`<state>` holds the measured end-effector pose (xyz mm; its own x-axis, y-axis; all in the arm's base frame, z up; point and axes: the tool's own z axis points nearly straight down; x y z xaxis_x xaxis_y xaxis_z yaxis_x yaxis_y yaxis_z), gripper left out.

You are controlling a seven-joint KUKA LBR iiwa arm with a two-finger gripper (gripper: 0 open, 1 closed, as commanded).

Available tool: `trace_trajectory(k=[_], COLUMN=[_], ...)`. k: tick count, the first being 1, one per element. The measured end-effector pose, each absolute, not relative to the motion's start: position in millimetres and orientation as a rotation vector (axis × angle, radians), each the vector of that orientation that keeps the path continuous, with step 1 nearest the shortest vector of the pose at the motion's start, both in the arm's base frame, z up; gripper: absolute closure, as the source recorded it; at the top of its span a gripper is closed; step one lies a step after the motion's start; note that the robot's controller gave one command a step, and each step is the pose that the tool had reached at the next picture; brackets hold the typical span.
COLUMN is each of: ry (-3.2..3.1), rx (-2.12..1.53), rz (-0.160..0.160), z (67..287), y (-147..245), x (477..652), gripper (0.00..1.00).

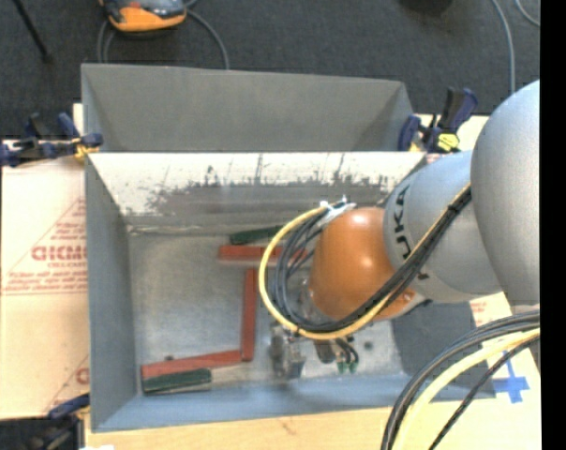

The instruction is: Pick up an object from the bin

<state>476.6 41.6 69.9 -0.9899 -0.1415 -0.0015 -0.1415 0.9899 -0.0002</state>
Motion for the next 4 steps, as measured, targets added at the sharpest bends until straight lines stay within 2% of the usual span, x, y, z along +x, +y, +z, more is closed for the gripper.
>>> trace_trajectory(k=[1,2,3,4], ry=[3.117,3.118,3.112,3.112], rx=[-0.219,-0.218,-0.335,-0.380], rz=[0.001,0.001,-0.002,0.000], z=[72,72,82,85], y=[42,42,50,102], x=[481.0,480.9,477.5,482.1], gripper=[0.00,0.00,0.00,0.00])
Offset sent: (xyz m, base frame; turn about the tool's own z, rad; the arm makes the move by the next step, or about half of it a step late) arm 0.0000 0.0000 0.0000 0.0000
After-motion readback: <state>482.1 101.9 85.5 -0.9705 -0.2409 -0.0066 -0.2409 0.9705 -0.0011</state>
